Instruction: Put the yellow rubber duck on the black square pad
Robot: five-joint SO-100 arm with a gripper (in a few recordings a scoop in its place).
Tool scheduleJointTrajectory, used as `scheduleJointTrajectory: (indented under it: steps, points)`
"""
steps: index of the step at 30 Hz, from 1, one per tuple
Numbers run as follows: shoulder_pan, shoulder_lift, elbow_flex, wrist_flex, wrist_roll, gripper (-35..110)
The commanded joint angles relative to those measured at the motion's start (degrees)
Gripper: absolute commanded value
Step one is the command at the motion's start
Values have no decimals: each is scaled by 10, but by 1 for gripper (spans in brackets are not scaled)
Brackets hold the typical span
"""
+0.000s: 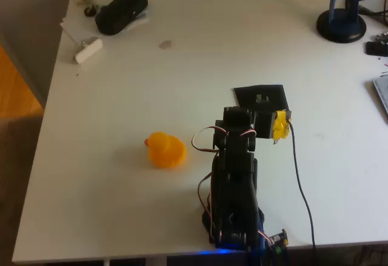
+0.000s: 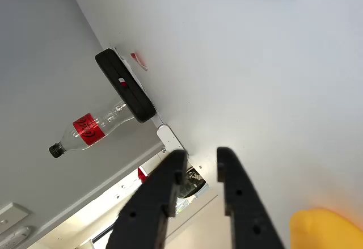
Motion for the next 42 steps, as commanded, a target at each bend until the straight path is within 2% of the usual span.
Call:
scheduleJointTrajectory:
  steps: [1, 29, 42]
  points:
    - [4, 16, 9, -3, -9, 5]
    - [4, 16, -7, -11, -9, 6]
    - [0, -21, -232, -10, -9, 6]
